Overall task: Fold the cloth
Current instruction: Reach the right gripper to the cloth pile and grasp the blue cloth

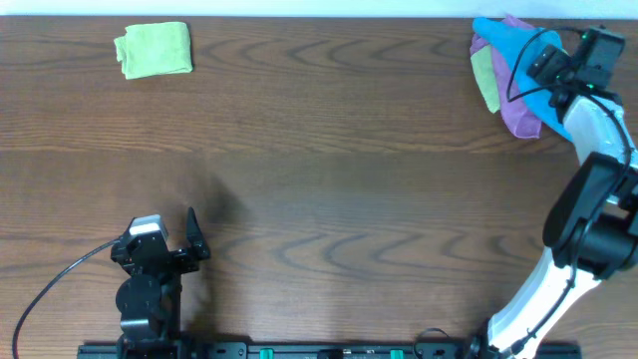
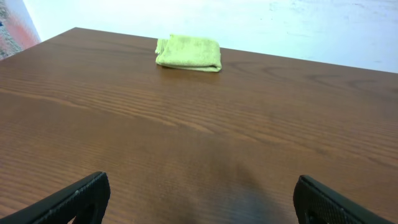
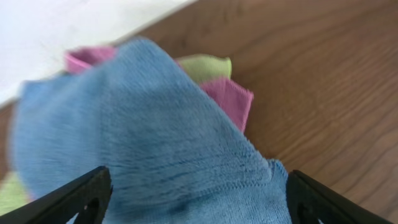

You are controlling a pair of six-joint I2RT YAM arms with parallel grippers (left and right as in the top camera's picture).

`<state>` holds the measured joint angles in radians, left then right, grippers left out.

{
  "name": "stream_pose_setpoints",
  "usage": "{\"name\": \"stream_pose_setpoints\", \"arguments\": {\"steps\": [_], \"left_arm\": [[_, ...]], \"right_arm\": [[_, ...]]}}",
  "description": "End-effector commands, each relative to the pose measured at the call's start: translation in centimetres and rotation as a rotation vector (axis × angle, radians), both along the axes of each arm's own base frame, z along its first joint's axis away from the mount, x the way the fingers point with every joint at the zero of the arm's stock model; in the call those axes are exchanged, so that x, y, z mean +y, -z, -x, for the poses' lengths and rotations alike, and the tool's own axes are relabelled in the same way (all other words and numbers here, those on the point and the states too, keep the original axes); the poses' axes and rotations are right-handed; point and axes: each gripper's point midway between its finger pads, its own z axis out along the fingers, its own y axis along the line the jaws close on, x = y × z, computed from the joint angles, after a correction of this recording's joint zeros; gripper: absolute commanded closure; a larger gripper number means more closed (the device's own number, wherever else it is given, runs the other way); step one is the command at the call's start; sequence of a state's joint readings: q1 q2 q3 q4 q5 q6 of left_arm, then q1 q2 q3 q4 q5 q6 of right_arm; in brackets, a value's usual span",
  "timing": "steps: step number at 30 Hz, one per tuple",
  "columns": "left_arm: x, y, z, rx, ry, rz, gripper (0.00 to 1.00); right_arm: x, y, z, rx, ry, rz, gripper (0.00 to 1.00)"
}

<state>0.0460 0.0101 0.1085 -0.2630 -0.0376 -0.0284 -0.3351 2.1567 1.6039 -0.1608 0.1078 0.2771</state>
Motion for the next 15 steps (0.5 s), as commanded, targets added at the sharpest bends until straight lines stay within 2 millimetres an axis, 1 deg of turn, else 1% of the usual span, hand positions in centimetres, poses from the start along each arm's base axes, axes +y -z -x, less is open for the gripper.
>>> {"name": "stream_pose_setpoints", "arguments": {"steps": [1,5,8,11,15], "left_arm": [[0.4,1.3,0.1,0.029,-0.019,-0.009,0.05],[0.4,1.3,0.1,0.029,-0.019,-0.008,0.05],[0.4,1.3,0.1,0.029,-0.019,-0.009,0.05],[0.4,1.3,0.1,0.029,-0.019,-0.008,0.05],[0.4,1.3,0.1,0.029,-0.019,-0.008,0.04]], "right_arm": [[-0.6,0.0,-1.5,-0.005,0.001,0.036,0.12],[-0.5,0.5,-3.2,0.009,-0.012,0.028,0.15],[0.1,1.0,-4.1,0.018,-0.027,0.023,0.20],[1.0,1.3,-4.5,0.022,-0.044,0.019,0.22],[2.2,2.0,-4.4,0.048,-0.062,0.011,0.20]]}}
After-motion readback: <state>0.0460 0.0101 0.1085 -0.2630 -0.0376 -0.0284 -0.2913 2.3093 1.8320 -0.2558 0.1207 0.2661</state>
